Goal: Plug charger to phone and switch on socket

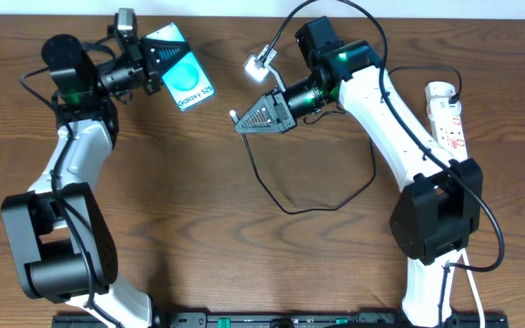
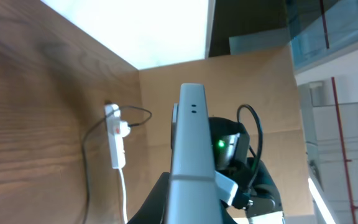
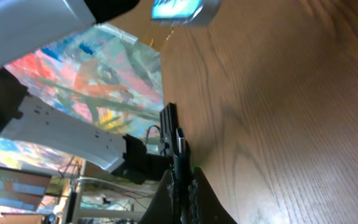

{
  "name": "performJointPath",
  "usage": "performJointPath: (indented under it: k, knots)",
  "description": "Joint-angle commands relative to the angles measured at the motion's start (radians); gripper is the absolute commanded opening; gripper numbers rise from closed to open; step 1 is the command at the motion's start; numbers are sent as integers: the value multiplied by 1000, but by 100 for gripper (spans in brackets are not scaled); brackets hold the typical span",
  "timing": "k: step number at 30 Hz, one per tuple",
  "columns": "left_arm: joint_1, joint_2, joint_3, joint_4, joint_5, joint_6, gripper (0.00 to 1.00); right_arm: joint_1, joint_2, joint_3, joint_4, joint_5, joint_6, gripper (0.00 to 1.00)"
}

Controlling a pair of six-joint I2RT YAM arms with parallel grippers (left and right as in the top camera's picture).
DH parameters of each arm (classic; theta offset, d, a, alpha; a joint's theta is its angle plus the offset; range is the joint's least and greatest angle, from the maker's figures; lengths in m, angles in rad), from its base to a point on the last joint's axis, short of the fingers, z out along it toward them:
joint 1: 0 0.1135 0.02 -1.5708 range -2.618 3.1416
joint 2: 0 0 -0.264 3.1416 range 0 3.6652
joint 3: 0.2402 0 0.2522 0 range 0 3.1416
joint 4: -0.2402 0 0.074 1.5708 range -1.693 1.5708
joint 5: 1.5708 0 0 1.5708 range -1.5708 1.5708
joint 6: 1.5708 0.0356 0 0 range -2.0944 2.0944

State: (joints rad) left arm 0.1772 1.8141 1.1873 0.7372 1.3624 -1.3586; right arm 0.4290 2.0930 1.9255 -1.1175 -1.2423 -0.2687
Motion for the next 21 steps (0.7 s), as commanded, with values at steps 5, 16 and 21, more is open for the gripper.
performJointPath:
  k: [5, 16, 21]
  knots:
    - [-40, -6, 8, 25, 16, -76, 7, 11, -19, 16, 4, -45, 46, 1]
    - [-53, -6, 8, 36, 5, -76, 7, 11, -19, 16, 34, -122, 48, 1]
    - [-61, -6, 8, 36, 5, -76, 7, 16, -19, 16, 34, -124, 55, 1]
